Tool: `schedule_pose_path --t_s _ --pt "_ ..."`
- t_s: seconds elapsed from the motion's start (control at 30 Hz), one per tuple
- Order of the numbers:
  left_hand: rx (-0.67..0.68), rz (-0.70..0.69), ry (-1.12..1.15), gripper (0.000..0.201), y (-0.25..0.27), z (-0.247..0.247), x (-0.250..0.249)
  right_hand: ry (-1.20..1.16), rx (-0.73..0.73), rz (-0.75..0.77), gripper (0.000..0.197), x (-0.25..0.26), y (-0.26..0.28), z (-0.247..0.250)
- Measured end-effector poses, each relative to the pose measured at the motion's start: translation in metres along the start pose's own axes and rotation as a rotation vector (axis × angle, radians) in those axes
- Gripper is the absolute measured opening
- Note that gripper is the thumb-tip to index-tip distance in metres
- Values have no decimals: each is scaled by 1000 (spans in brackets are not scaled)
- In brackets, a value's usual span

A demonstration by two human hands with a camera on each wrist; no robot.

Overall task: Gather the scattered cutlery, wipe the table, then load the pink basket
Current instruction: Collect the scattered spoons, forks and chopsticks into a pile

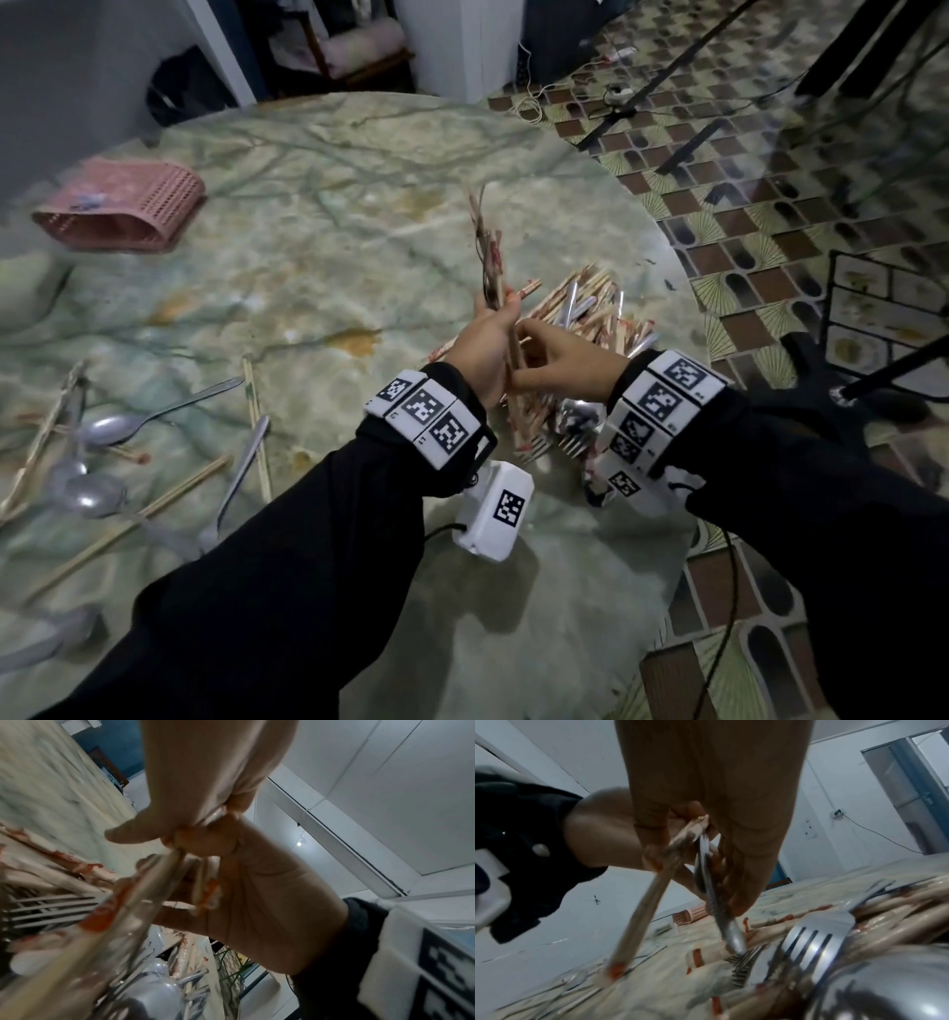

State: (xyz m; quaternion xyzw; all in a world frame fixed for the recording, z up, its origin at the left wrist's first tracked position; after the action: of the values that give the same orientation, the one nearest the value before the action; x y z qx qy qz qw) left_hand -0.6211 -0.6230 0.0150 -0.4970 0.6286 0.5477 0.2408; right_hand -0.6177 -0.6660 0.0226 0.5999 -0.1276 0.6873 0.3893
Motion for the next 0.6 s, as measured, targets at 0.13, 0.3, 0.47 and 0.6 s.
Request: schedule_pose_path --t_s 0.13,0.3,0.47,0.6 --pt "31 -63 -133 26 -2 -10 -4 8 -25 32 41 10 3 4" --pt "103 -115 -399 37 -7 -4 -7 278 -112 -15 22 4 -10 37" --pt "-236 -7 -639 54 -17 79 0 1015 -145 13 21 -6 -25 86" --pt "-563 -10 -575 36 -17 135 -7 1417 69 55 33 -30 -34 82"
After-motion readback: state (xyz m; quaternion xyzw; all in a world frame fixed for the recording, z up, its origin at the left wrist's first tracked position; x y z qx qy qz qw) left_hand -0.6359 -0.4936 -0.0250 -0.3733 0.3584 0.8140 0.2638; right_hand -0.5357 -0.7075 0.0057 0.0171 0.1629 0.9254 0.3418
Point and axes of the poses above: each hand's wrist, its own y-axis away from the middle knuckle, its own z-axis out of the back of the hand, x = y × z, the point moved 10 cm from there along -y, towards the middle knuckle, and after that the axes turned 9 degrees about -y, right-handed, at the moved point
